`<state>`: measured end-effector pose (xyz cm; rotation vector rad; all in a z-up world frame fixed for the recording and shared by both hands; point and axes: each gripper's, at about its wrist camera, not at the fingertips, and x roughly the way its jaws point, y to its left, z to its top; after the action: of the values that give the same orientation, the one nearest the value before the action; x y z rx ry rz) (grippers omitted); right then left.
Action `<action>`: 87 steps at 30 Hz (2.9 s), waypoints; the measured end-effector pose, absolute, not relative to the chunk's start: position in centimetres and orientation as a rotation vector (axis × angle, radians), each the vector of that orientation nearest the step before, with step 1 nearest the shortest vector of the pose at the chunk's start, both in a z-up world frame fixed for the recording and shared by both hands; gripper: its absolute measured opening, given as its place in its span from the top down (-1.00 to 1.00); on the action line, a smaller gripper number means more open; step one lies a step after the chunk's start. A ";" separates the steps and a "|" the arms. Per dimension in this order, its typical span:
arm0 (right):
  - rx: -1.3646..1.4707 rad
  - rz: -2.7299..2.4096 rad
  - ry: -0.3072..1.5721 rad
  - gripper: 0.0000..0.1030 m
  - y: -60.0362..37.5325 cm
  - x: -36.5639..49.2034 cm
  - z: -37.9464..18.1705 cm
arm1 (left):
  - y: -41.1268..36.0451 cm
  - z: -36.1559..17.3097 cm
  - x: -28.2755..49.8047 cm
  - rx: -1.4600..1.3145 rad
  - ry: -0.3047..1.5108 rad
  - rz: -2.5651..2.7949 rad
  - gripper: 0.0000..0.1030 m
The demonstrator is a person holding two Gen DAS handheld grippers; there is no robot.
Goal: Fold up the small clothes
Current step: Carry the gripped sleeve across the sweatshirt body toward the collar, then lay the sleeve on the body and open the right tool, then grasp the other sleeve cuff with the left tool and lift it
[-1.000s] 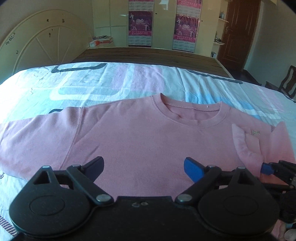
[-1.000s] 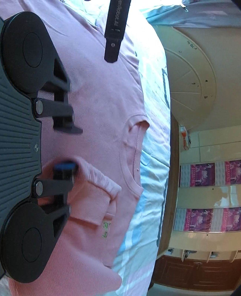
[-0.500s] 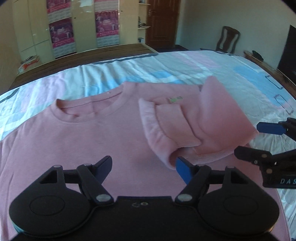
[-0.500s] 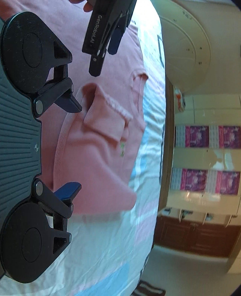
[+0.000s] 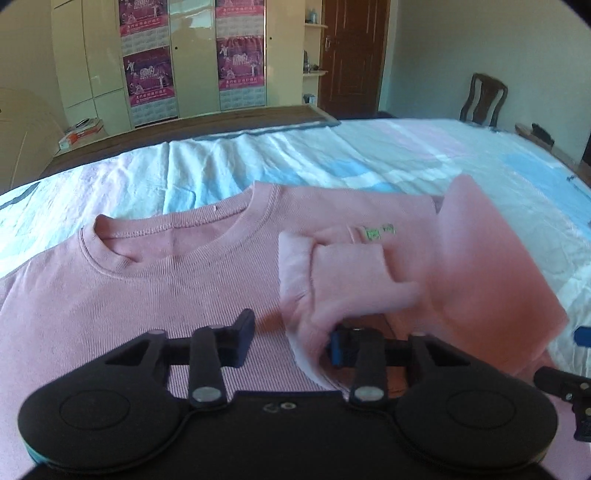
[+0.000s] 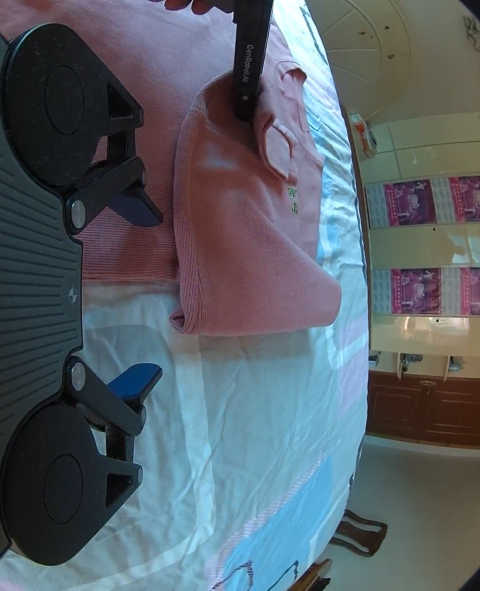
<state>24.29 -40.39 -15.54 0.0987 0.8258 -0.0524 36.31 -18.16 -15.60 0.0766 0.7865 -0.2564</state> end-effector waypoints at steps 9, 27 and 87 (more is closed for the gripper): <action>0.114 -0.039 0.801 -0.52 -40.2 26.1 -16.0 | -10.7 -12.3 36.0 -0.246 0.683 -0.160 0.81; 0.179 0.008 0.837 0.78 -40.8 25.6 -15.3 | -3.9 -15.5 33.1 -0.369 0.807 0.000 -0.28; 0.037 0.326 0.750 -0.27 -18.5 30.9 -12.3 | 23.4 -12.8 19.3 -0.552 0.762 0.439 -0.53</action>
<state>30.88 -18.52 -12.28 0.0372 0.7496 0.3259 19.29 23.43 -12.77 -0.5521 0.7617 0.4394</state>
